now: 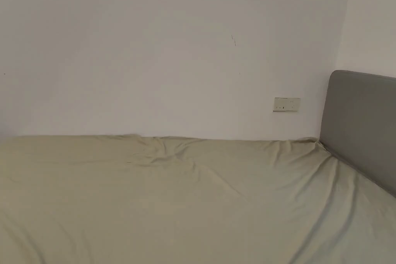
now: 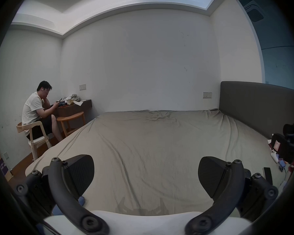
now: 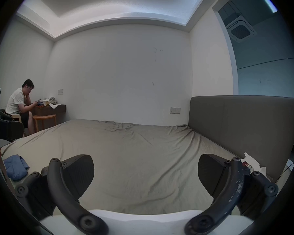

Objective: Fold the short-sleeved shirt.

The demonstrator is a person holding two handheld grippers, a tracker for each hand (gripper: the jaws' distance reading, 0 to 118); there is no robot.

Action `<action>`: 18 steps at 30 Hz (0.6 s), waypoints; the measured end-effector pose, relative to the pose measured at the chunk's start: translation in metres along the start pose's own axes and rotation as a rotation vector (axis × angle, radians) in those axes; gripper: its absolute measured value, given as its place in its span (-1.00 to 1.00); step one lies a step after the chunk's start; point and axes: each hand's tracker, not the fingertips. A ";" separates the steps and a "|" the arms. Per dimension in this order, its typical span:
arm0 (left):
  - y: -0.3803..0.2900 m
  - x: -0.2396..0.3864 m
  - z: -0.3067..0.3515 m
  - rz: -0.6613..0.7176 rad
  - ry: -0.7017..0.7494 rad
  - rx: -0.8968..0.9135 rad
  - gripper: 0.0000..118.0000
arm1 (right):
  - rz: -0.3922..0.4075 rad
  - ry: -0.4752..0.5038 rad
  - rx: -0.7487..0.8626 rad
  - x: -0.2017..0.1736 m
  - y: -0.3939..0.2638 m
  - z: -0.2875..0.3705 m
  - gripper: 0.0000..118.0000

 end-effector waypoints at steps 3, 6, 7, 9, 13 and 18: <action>0.001 0.002 0.000 -0.003 -0.007 0.001 1.00 | -0.004 -0.003 -0.001 0.001 0.000 0.001 1.00; 0.000 0.003 0.001 -0.009 -0.010 0.003 1.00 | -0.010 -0.006 0.001 0.003 0.001 0.002 1.00; 0.000 0.003 0.001 -0.011 -0.010 0.004 1.00 | -0.012 -0.007 0.003 0.003 0.001 0.002 1.00; 0.000 0.003 0.002 -0.011 -0.011 0.006 1.00 | -0.015 -0.009 0.005 0.004 0.002 0.002 1.00; 0.002 0.004 0.004 -0.013 -0.011 0.011 1.00 | -0.018 -0.008 0.007 0.005 0.002 0.003 1.00; 0.003 0.005 0.006 -0.021 -0.016 0.016 1.00 | -0.007 -0.013 0.005 0.004 0.001 0.004 1.00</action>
